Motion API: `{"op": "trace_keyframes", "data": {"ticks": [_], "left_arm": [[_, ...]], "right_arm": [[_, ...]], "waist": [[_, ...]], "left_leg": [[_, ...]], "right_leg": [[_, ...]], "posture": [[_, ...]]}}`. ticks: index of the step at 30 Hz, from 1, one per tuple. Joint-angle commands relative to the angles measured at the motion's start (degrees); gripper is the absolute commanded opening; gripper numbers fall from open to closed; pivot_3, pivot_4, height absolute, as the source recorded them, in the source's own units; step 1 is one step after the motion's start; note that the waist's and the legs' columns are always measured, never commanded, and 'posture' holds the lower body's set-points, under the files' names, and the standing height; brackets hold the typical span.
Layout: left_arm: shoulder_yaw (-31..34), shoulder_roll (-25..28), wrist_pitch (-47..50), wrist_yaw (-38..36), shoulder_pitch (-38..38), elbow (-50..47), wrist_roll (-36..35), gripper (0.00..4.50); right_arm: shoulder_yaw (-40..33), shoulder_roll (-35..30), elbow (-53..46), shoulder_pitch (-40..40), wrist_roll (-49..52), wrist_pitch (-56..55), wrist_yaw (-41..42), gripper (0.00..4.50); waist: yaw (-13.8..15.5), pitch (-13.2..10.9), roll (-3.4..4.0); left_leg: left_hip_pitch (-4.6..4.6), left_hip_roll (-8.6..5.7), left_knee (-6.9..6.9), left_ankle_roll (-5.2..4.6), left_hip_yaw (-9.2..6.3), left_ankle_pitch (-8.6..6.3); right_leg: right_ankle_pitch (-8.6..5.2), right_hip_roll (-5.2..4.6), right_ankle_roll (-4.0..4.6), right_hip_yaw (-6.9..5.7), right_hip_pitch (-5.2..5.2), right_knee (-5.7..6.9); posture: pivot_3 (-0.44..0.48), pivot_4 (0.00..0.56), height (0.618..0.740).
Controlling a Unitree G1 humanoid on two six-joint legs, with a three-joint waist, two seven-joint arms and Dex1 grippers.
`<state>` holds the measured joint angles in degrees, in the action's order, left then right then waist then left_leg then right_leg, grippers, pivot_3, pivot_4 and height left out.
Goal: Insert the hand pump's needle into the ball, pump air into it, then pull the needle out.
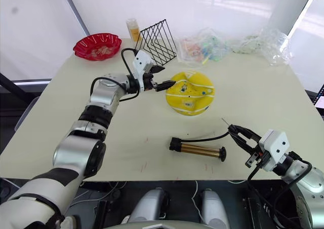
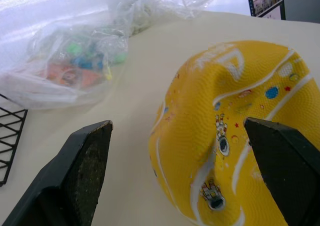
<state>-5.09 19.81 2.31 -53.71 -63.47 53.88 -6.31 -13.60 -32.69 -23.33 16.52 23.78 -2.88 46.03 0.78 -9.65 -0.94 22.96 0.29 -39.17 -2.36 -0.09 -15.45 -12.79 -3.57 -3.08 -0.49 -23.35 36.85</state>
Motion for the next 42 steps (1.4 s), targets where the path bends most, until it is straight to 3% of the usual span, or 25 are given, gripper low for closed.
{"op": "trace_keyframes", "data": {"ticks": [1, 11, 21, 35, 42], "left_arm": [[0.1, -1.1, -3.0, -0.5, -3.7, 6.4, 2.0, 4.44], [2.4, -4.2, -2.3, 4.1, -8.9, 18.0, 4.1, 4.44], [4.1, -5.3, -2.6, 4.9, -7.4, 18.2, 5.0, 0.03], [3.7, -8.3, 3.2, 6.1, 0.4, 4.7, 4.5, 0.03], [2.2, -10.1, 8.0, 11.1, 5.3, -5.3, 5.7, 0.03]], "right_arm": [[-0.4, 0.3, -0.5, -0.1, -0.2, -1.8, 0.2, 0.36], [-0.2, 1.2, -0.5, -1.0, -0.4, -2.3, -0.7, 0.36], [0.5, 1.8, -3.2, -2.0, 2.2, 2.7, -2.7, 0.36], [6.6, -3.2, -10.3, -20.4, 8.7, 36.1, -14.7, 0.36], [10.5, -5.9, -7.1, -34.4, 10.8, 53.5, -18.1, 0.36]], "waist": [[0.0, 0.0, -0.01], [-0.1, -0.1, -0.11], [-0.2, -0.1, -0.11], [0.2, -0.1, -0.11], [0.1, -0.1, -0.11]], "left_leg": [[0.0, 0.0, 0.0, 0.0, 0.01, 0.0], [0.0, 0.0, 0.0, 0.0, -0.01, 0.0], [-0.02, 0.01, -0.01, 0.0, 0.0, 0.0], [-0.07, 0.02, -0.08, 0.01, -0.03, 0.01], [-0.01, 0.0, -0.11, 0.01, -0.09, 0.01]], "right_leg": [[0.0, 0.0, 0.0, 0.0, 0.0, -0.01], [0.01, 0.01, -0.01, -0.01, 0.0, 0.01], [0.02, 0.0, 0.0, 0.0, 0.0, 0.05], [0.03, -0.03, 0.02, 0.0, 0.0, 0.23], [0.04, -0.12, 0.02, -0.05, 0.01, 0.23]], "posture": [[0.0, 0.15, 0.737], [0.0, 0.15, 0.737], [0.0, 0.15, 0.737], [0.0, 0.15, 0.737], [0.0, 0.15, 0.737]]}}
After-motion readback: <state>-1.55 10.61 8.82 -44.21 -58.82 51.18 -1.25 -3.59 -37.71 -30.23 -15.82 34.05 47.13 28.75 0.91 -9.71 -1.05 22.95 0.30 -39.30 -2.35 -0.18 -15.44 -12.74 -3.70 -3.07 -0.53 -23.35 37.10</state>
